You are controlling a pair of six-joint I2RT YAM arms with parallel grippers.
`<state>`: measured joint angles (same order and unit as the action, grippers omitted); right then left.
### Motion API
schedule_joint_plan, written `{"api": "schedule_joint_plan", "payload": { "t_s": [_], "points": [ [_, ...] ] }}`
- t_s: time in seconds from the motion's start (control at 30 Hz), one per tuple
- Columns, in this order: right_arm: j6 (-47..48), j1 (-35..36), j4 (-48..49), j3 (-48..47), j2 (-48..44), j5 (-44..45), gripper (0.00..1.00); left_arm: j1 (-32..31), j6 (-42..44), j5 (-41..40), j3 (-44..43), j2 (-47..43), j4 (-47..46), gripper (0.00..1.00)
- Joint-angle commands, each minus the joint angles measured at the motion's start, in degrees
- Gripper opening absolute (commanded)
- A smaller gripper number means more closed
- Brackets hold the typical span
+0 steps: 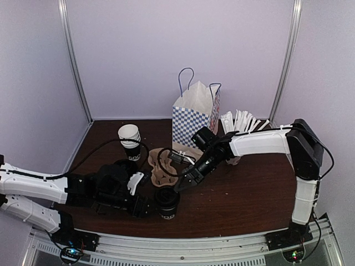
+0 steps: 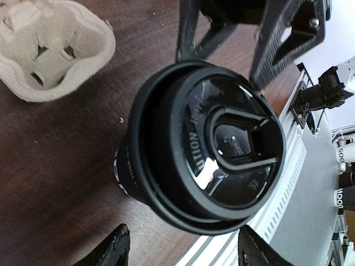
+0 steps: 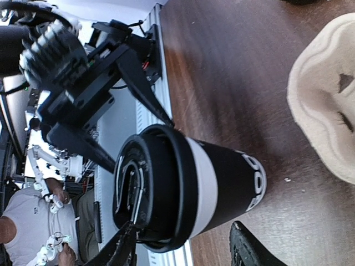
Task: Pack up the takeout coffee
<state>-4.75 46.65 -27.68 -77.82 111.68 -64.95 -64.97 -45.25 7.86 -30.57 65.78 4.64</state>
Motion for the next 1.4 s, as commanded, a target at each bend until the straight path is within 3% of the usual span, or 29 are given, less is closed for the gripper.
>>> {"api": "schedule_joint_plan", "payload": {
  "t_s": [0.0,0.33,0.57,0.9,1.23,1.37],
  "points": [
    [-0.8,0.6,3.0,3.8,-2.6,-5.3,0.57,1.5,4.1,-4.4,-2.5,-2.7,3.3,0.67],
    [1.3,1.9,1.9,8.9,-9.4,-3.2,0.58,8.1,9.3,-2.2,-4.1,-1.5,5.9,0.67],
    [0.9,1.5,0.5,7.7,-7.2,-2.4,0.57,8.7,8.9,-1.5,-5.1,0.2,3.9,0.68],
    [1.5,-1.8,-2.4,9.6,-8.1,0.1,0.56,8.8,6.4,-2.3,-5.2,-3.1,8.1,0.67],
    [-0.3,-4.1,1.6,9.3,-7.6,0.9,0.52,8.6,-4.5,5.1,-0.8,-0.8,-7.4,0.68],
    [0.6,-4.2,1.7,6.9,-6.0,1.8,0.53,7.7,-5.8,5.7,-1.2,1.8,-9.6,0.67]
  ]
}}
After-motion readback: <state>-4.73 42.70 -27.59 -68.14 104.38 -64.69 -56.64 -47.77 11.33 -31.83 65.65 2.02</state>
